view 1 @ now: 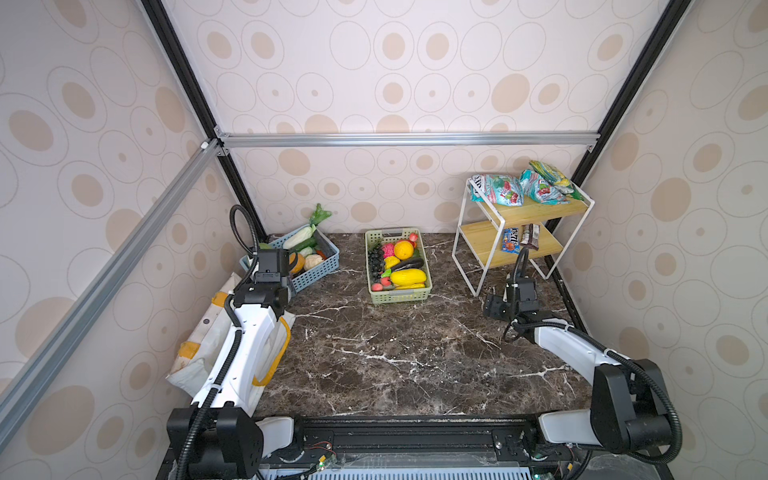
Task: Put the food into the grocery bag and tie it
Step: 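Close the left gripper on the bag's top edge by the yellow strap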
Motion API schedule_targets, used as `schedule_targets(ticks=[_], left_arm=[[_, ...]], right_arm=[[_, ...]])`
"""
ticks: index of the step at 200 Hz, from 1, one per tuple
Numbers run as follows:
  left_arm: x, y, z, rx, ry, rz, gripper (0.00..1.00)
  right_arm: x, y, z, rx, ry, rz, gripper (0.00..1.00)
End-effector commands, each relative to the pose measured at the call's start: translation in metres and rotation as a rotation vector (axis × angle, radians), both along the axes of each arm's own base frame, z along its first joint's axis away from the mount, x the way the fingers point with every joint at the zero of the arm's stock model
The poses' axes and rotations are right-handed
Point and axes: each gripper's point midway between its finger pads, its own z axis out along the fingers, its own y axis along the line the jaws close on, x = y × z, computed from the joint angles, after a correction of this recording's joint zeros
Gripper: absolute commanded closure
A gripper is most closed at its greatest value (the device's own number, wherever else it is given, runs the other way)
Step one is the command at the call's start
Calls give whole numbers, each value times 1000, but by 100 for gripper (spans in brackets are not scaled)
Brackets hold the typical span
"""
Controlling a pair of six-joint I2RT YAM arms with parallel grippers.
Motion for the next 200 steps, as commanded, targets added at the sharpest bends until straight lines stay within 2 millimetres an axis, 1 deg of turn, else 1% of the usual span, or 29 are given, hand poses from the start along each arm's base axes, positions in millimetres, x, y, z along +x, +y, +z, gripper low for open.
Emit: schedule_targets(ticks=[1, 7, 25, 58, 67, 81, 93, 114, 134, 148, 181, 200], left_arm=[[-20, 8, 10, 38, -1, 63, 25], [-21, 7, 8, 34, 10, 60, 26], [-24, 3, -9, 6, 45, 46, 30], [-25, -5, -34, -40, 67, 25, 43], [-25, -6, -38, -46, 72, 20, 47], [-24, -10, -42, -63, 76, 4, 56], [-23, -15, -41, -73, 67, -10, 63], [-19, -26, -37, -91, 55, -40, 80], [-17, -41, -31, -106, 44, -78, 91], [-14, -55, -24, -118, 26, -109, 99], [-10, -92, -4, -155, -14, -180, 100], [-9, -118, 4, -193, -30, -240, 100]], right_arm=[[9, 7, 6, 12, -18, 7, 13], [9, 7, 5, 9, -13, 7, 13], [10, 7, 4, -1, -10, 5, 13], [10, 8, 2, -1, -4, 10, 13], [10, 9, 2, 0, -3, 11, 13], [10, 8, 1, 0, -2, 10, 13], [9, 8, 1, 0, 0, 9, 13], [10, 9, 0, 2, 1, 6, 13], [10, 10, -1, 5, 4, 8, 13], [10, 11, -2, 3, 8, 11, 13], [9, 12, -2, -2, 16, 15, 13], [8, 11, -1, -6, 18, 17, 14]])
